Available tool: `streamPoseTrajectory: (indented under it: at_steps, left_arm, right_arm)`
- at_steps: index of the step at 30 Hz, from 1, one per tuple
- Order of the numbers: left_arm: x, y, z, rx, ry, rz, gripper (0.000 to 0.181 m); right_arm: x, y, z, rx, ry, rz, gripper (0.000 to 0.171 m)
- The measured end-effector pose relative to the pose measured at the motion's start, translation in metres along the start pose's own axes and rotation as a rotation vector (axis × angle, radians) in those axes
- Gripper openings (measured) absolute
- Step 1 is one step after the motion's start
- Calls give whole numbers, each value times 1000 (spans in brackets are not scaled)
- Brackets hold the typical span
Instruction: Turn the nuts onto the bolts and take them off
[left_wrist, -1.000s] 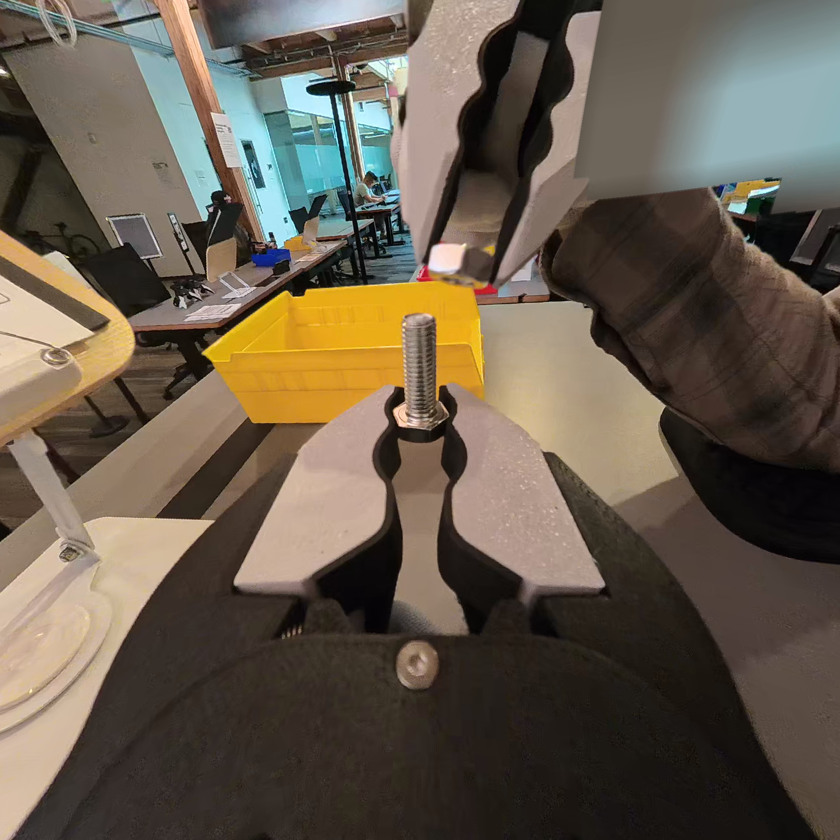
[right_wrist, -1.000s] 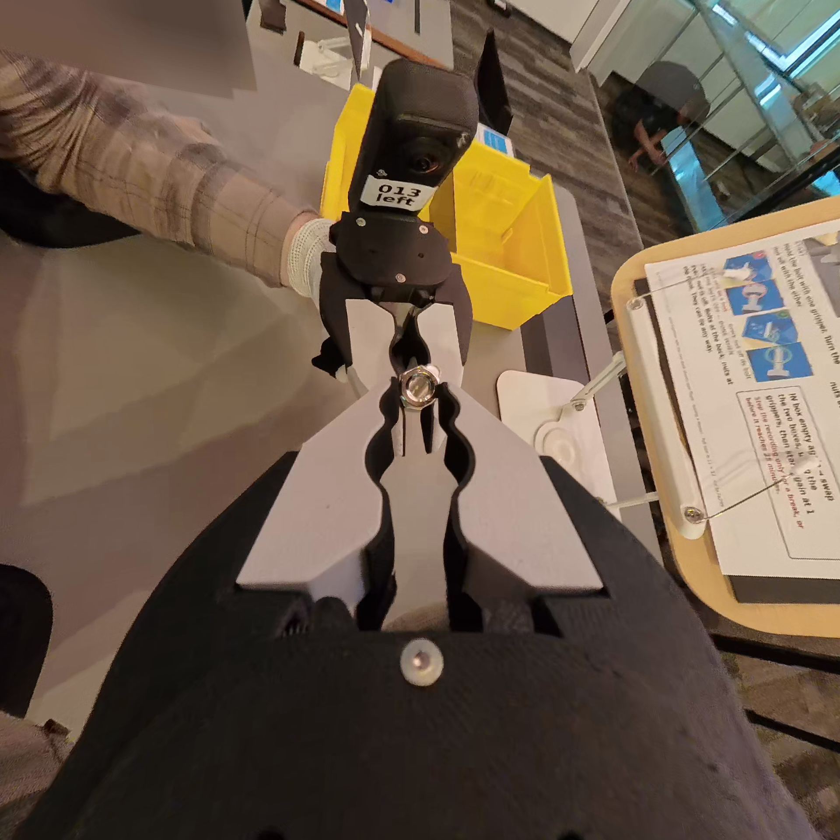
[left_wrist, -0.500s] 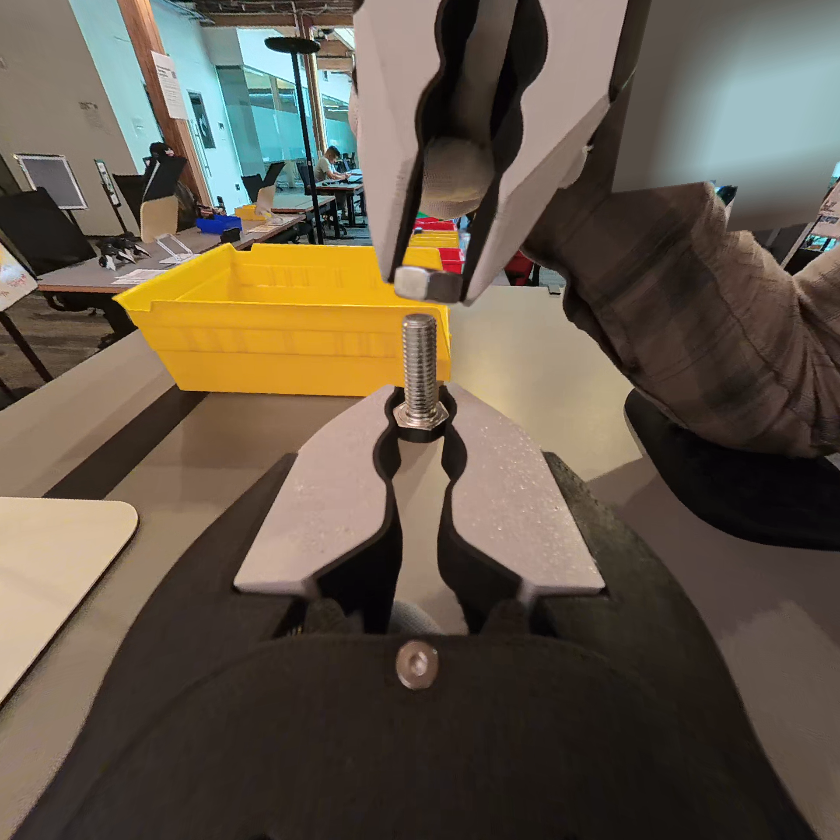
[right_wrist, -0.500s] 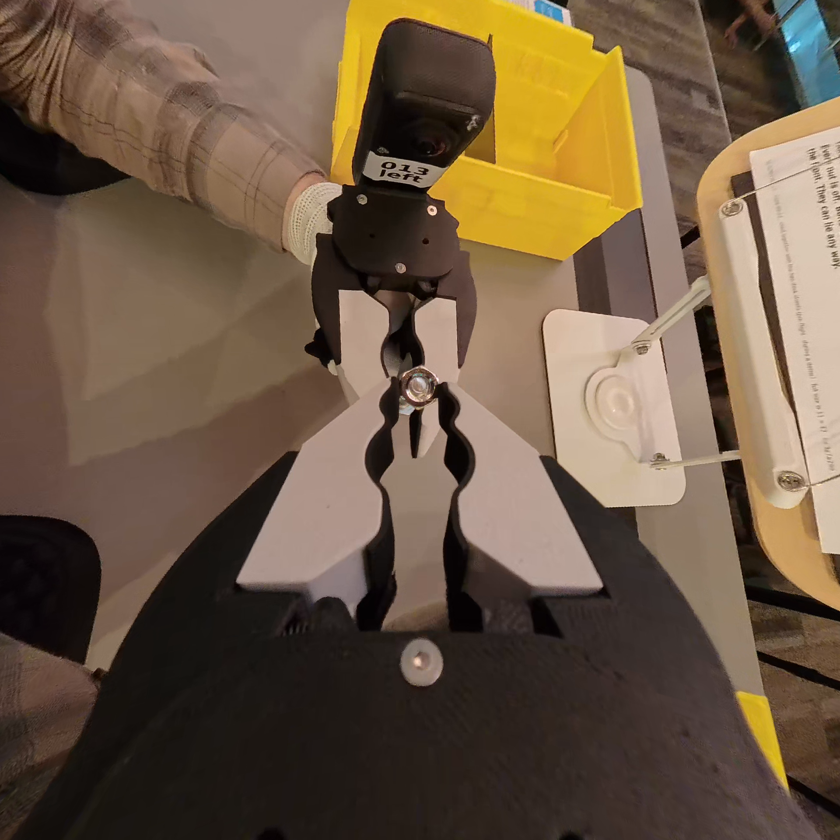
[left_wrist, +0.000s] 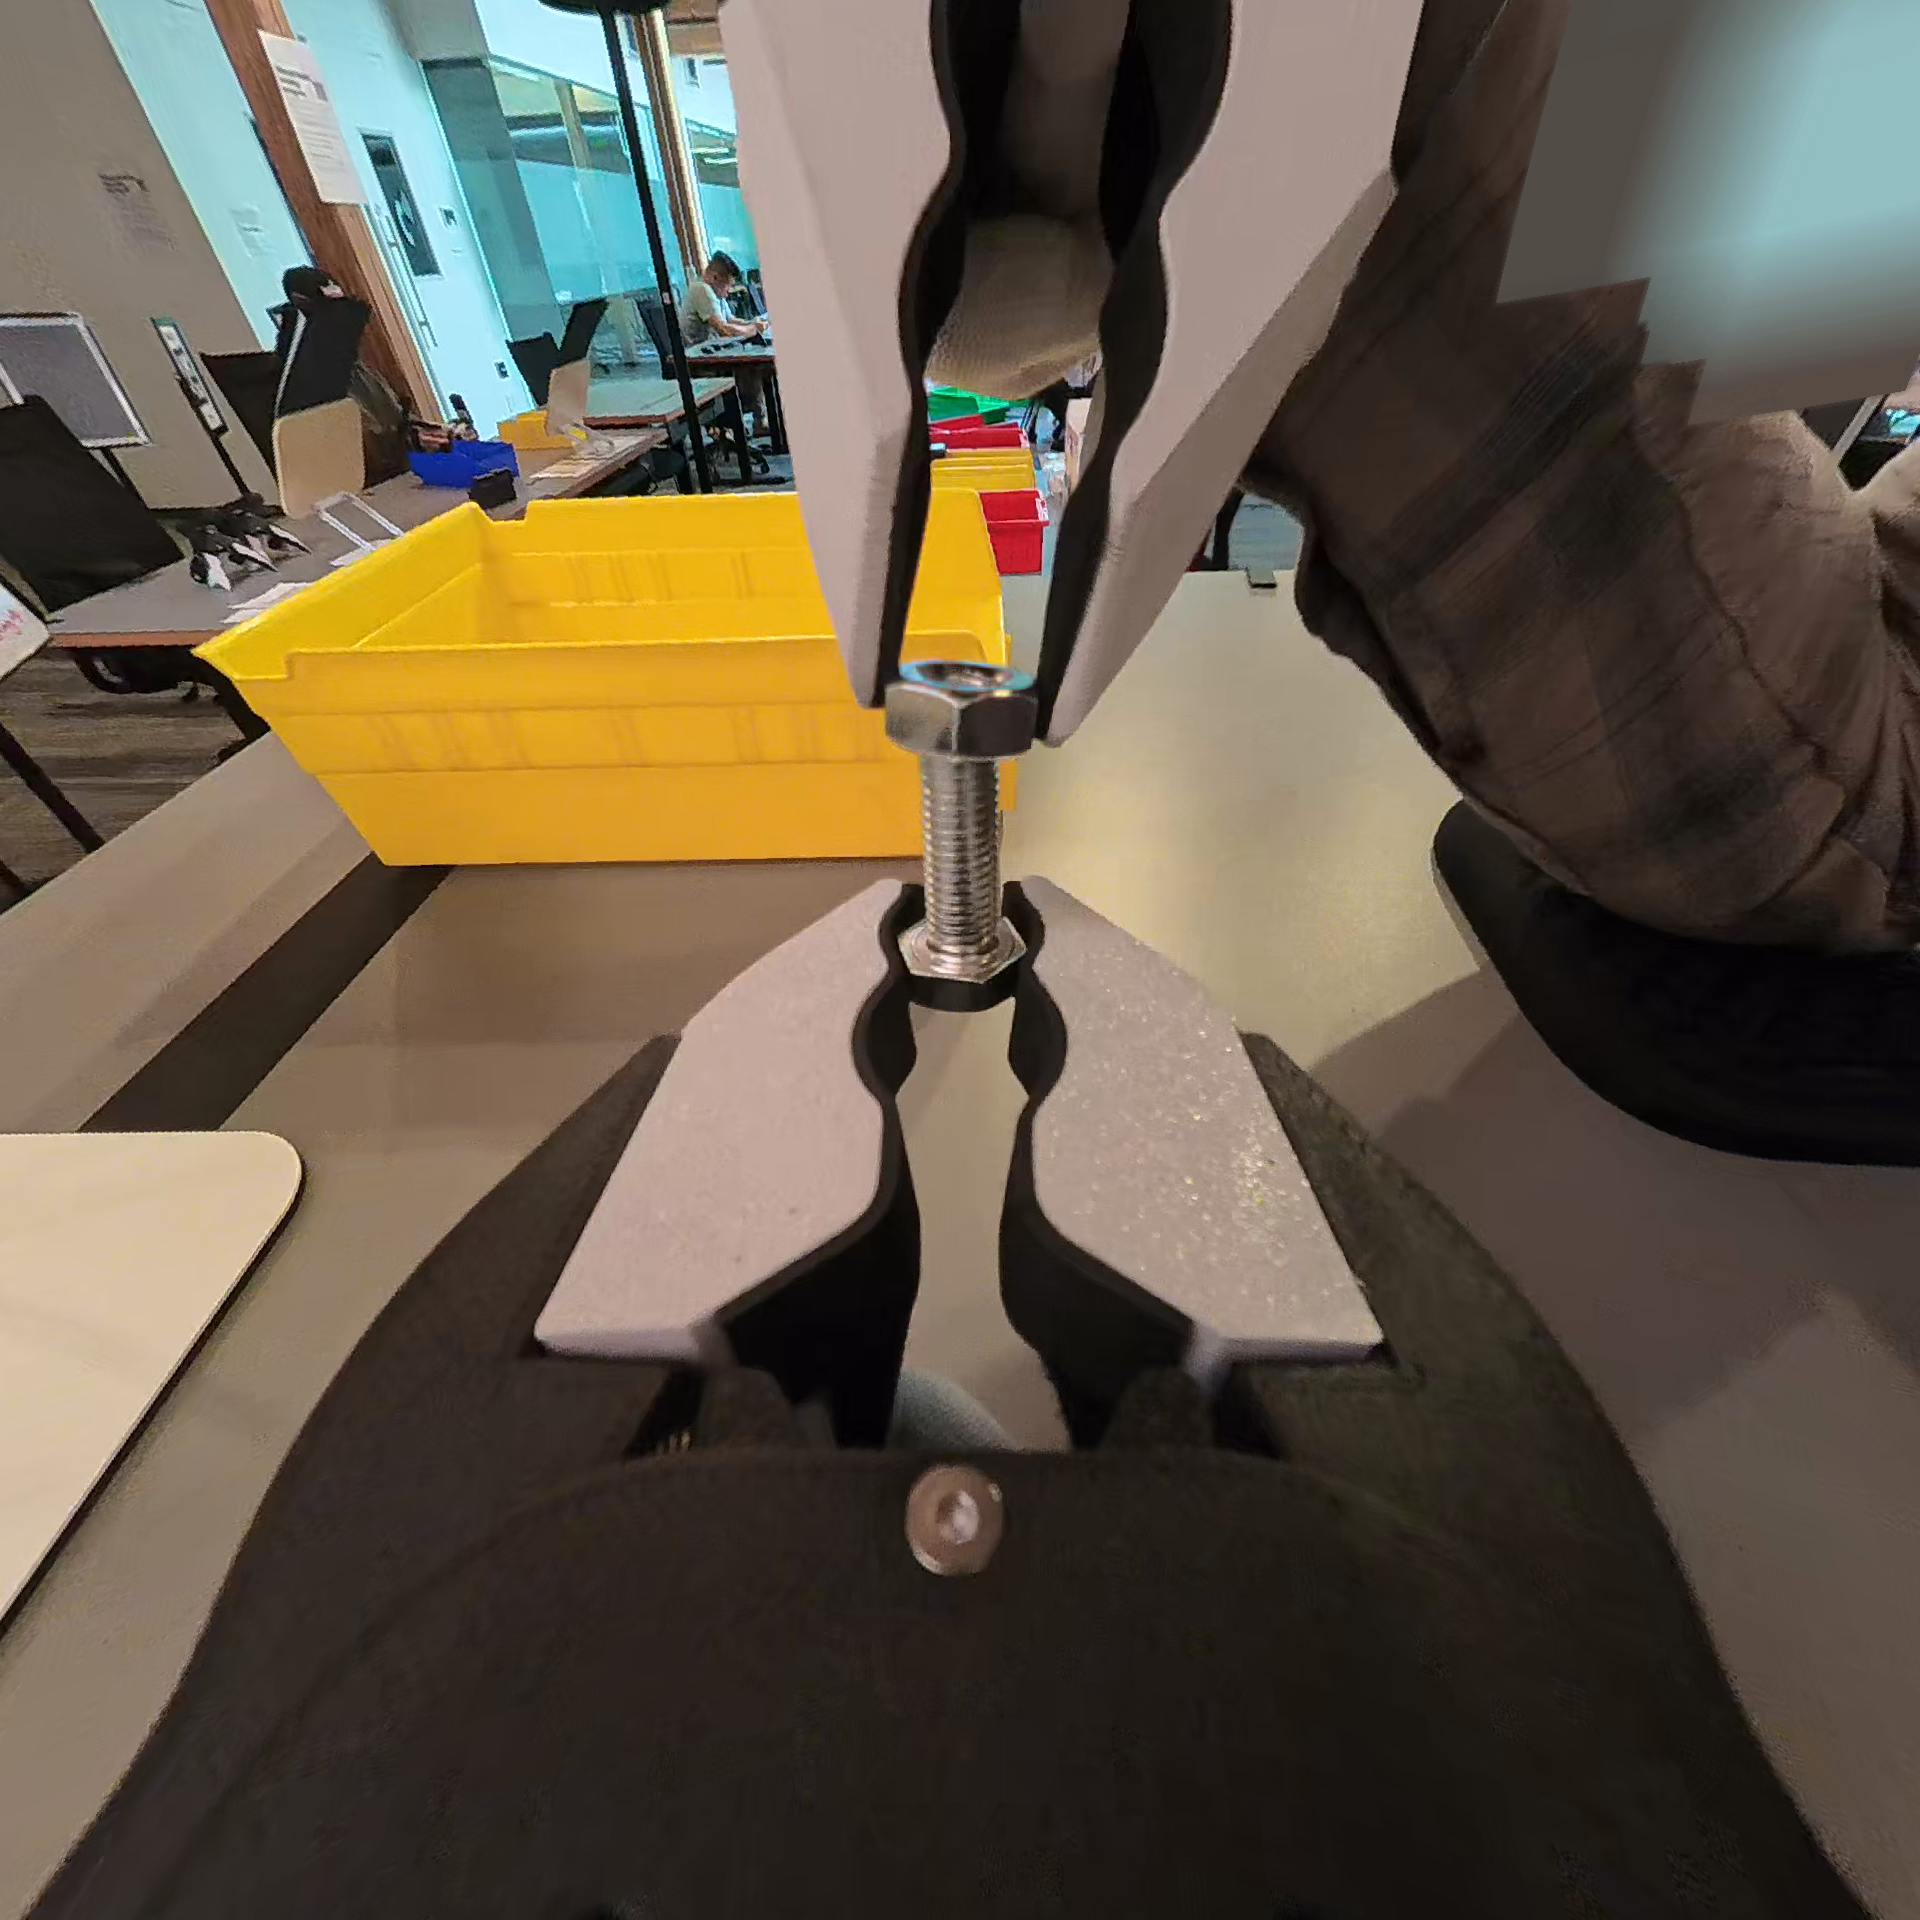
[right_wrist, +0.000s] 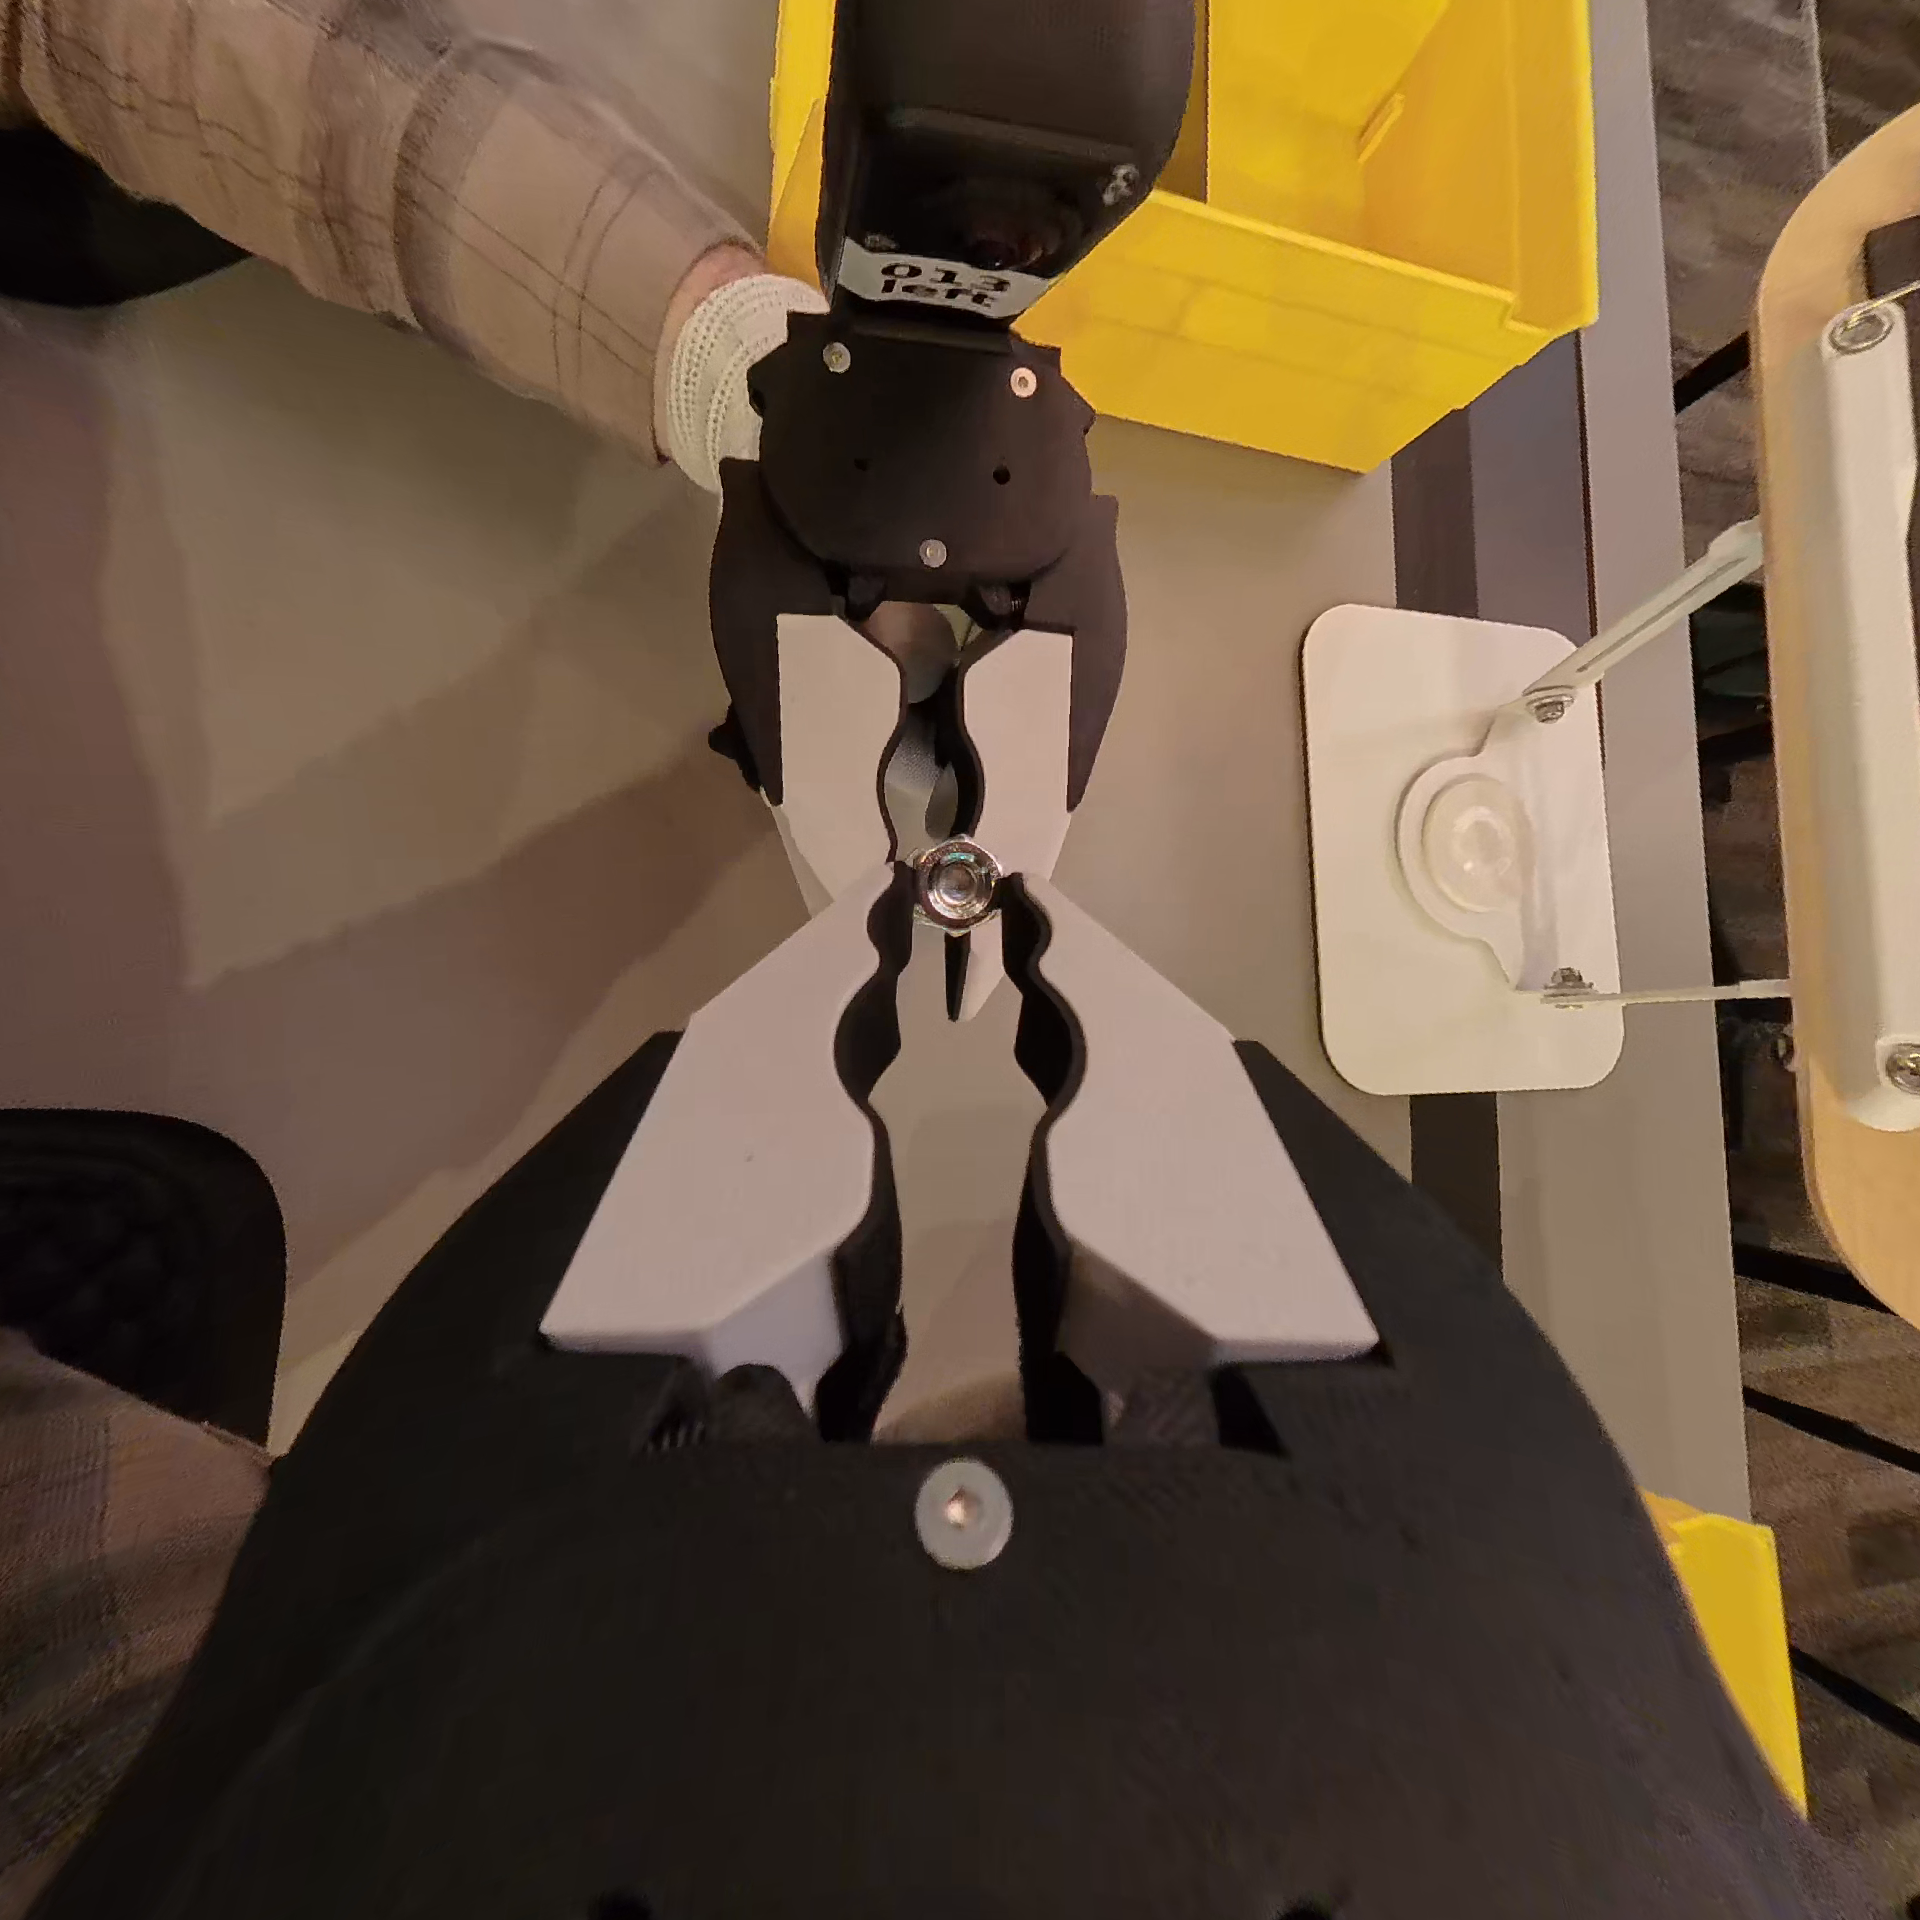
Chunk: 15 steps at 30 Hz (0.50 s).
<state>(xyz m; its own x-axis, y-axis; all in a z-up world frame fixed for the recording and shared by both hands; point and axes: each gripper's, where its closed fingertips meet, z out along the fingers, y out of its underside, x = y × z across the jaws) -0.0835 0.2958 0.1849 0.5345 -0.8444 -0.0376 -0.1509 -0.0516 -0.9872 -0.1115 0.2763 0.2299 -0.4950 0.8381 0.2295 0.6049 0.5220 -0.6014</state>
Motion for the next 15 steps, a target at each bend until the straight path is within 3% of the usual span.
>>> streamPoseTrajectory:
  at_steps: [8,15]
  left_arm:
    - [5,8,-1,-33,43,6,15]
    - [-11,5,-2,-5,-55,0,14]
  right_arm:
    - [-5,3,6,-53,-7,-16,16]
    - [8,5,5,-40,29,37,16]
